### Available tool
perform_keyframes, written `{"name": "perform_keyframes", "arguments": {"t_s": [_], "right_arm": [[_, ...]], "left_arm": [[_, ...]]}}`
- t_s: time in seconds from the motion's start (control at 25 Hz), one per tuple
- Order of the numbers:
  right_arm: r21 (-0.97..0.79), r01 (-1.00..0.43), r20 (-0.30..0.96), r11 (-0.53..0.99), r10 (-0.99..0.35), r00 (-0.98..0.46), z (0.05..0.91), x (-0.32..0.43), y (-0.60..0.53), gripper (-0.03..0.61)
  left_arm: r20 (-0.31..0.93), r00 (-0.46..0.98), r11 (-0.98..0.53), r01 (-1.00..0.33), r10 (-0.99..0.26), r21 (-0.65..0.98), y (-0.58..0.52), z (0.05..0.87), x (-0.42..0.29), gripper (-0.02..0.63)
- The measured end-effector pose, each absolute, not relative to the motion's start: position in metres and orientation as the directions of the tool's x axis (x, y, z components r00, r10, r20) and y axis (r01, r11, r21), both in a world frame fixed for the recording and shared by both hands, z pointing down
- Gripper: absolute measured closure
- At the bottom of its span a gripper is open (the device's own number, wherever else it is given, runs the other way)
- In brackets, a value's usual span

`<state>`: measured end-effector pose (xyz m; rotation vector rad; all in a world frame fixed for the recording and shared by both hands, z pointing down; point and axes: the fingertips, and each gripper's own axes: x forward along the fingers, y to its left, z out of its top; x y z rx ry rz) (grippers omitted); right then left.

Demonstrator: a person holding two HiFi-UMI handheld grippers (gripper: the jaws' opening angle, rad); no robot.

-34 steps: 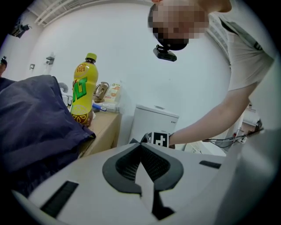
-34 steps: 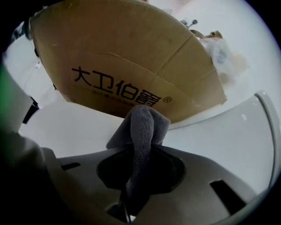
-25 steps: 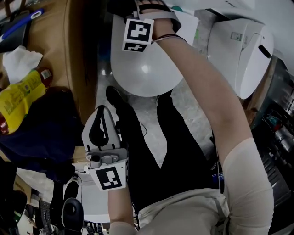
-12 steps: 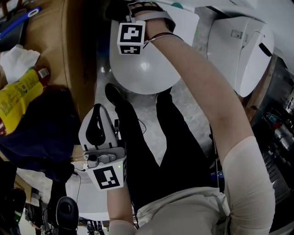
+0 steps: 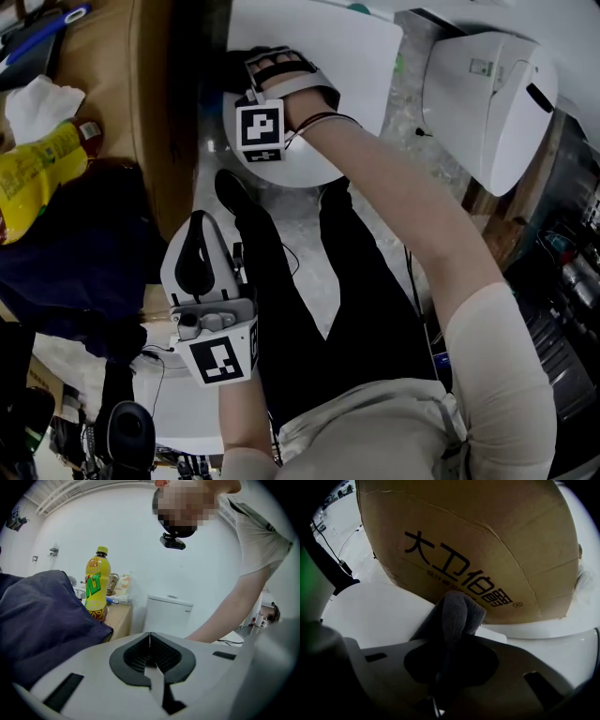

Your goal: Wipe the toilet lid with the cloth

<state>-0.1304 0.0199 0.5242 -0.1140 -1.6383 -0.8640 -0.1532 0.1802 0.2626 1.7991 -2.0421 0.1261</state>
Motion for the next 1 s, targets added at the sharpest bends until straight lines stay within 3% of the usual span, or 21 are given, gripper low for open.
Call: {"name": "perform_keyframes", "arguments": {"t_s": [1.0], "right_arm": [[0.316,0.553,0.943,0.771,-0.192,-0.272,0.532,-0.087,0.171,0.514]], "left_arm": [[0.353,-0.108,0.178,-0.968,-0.929,0.174,0.217,0.256,-0.144,0.598]]}}
